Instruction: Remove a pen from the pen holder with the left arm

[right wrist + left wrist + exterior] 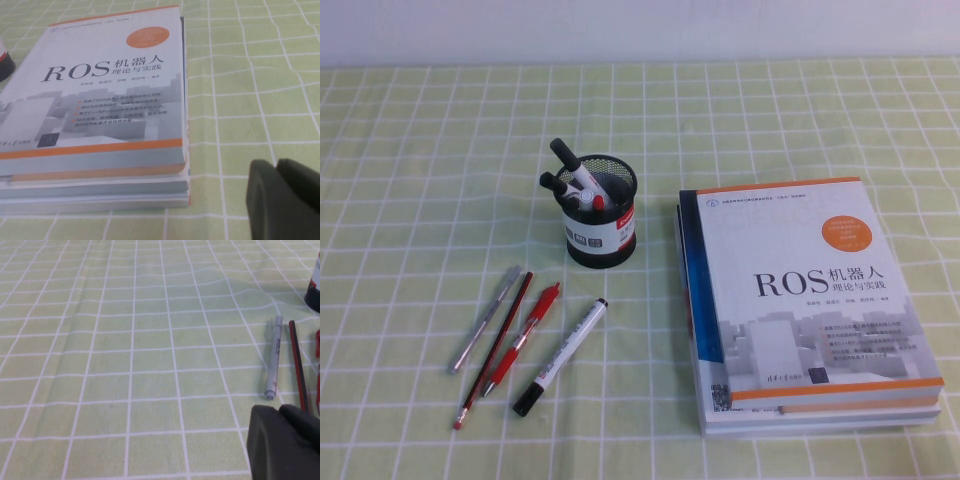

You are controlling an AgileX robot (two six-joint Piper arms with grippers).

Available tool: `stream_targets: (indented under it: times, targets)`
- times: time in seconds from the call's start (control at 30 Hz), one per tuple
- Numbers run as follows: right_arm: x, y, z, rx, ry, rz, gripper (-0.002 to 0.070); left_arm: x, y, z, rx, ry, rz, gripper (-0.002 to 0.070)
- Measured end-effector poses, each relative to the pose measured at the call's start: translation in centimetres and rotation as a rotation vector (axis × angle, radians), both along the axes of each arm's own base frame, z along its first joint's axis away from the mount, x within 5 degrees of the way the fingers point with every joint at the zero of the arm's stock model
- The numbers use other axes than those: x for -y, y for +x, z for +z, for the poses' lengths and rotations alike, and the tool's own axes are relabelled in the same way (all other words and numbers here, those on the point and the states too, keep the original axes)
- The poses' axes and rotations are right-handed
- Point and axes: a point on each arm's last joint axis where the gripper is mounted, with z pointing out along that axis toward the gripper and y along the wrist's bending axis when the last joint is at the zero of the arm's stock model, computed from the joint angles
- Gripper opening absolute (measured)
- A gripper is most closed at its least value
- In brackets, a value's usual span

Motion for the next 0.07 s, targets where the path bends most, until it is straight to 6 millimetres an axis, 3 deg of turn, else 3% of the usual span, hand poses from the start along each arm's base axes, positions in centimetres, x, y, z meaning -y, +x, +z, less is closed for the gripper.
stream_targets:
  times: [0.07]
  targets:
    - [0.00,0.00,0.00,0.000,0.000,0.000,-0.0012,0.00,0.00,0.00,0.000,0.000,0.000,-0.0003]
